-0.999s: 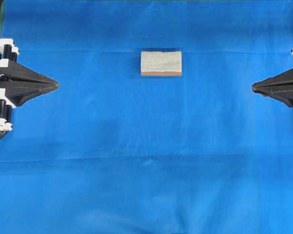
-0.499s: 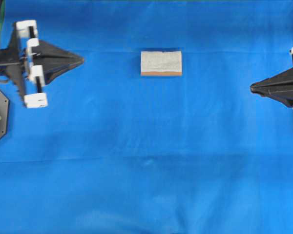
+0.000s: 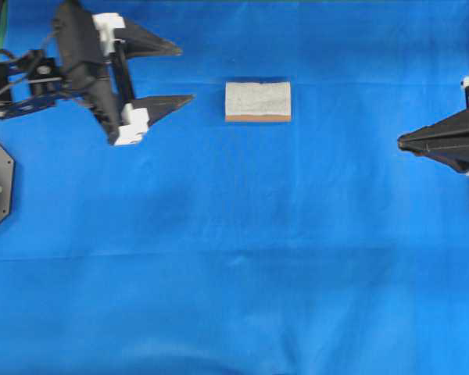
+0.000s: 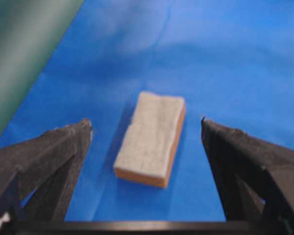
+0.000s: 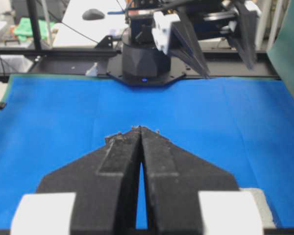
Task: Hand over the sponge with the left arm and wipe it with the right arm.
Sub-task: 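Move the left gripper to the grey-and-tan sponge and close on it, then lift the sponge with the left gripper and hold it toward center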
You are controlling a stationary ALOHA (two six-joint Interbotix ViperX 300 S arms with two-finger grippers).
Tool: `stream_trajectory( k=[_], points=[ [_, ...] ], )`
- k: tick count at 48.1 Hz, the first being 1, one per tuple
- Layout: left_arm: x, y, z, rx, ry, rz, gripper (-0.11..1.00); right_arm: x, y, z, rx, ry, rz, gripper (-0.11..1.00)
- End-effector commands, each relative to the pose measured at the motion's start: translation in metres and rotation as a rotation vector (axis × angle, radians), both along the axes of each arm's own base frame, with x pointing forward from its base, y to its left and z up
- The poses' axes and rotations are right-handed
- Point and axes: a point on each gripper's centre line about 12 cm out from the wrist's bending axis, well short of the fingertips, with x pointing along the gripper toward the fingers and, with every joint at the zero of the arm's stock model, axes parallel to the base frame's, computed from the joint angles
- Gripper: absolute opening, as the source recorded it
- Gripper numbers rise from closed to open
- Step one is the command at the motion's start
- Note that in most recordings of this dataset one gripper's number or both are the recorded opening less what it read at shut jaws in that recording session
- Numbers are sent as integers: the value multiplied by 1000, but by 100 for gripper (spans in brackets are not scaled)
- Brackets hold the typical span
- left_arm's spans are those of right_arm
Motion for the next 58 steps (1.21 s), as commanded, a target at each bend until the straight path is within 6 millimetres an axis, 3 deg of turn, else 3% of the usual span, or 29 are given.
stream_trajectory(
  k=[1,24,58],
  points=[
    [16,8,0,5,5,9,94,3,0,7,3,-15,-1,0],
    [75,34,-54,-19,153,19,94,4,0,4,3,-3,-2,0],
    [104,47,-134,-70,292,27,94,8,-11,-4,19,29,-51,0]
  ],
)
